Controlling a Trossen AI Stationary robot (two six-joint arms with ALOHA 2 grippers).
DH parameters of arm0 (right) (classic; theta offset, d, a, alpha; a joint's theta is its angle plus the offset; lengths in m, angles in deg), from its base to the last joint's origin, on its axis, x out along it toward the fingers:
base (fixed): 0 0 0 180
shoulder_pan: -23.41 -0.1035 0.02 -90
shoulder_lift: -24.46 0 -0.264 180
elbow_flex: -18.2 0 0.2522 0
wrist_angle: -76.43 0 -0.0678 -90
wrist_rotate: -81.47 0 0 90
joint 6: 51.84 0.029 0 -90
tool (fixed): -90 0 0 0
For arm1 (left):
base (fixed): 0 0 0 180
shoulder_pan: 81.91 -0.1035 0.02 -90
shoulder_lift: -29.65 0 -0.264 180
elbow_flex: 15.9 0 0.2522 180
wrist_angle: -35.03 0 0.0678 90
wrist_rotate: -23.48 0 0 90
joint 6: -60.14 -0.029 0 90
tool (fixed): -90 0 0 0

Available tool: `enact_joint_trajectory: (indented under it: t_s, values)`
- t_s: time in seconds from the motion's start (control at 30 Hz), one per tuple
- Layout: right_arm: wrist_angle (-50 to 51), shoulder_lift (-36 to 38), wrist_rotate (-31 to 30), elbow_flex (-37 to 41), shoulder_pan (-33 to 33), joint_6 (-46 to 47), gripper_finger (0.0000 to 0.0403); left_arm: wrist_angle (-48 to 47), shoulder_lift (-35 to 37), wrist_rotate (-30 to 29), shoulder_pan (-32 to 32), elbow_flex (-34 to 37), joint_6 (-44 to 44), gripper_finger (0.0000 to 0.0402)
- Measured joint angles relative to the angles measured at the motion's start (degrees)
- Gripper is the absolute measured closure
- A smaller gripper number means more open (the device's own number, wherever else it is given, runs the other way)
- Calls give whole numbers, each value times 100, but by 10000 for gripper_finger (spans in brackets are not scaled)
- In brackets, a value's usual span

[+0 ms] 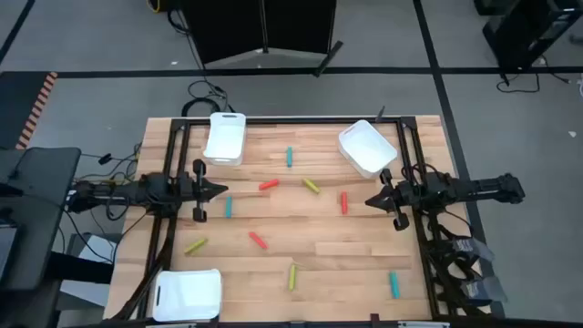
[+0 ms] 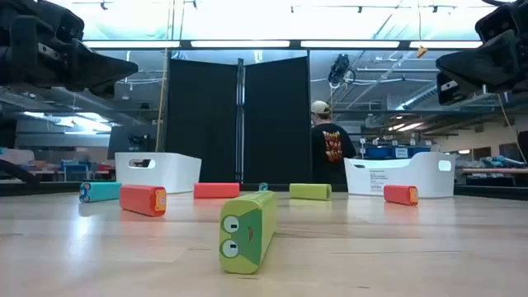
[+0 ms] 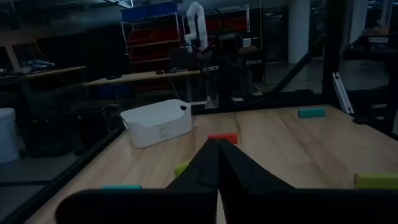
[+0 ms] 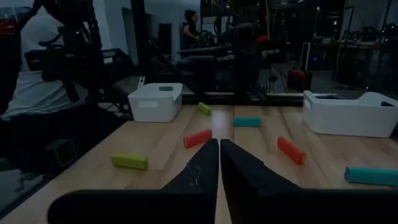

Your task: Sort blocks

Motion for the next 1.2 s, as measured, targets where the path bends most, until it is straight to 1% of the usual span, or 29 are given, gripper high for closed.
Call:
enact_joint_trajectory:
  t_s: [0.97, 1.03, 1.13, 1.2]
  values:
    - [2, 0, 0, 1, 0, 0, 373, 2, 0, 0, 0, 2, 35, 396]
    - [2, 0, 1, 0, 0, 0, 373, 80, -1, 3, 3, 1, 392, 396]
    - [2, 0, 2, -1, 0, 0, 373, 428, -1, 57, 7, 0, 1794, 396]
    - [0, 0, 1, -1, 0, 0, 373, 825, -39, 50, 4, 0, 2426, 396]
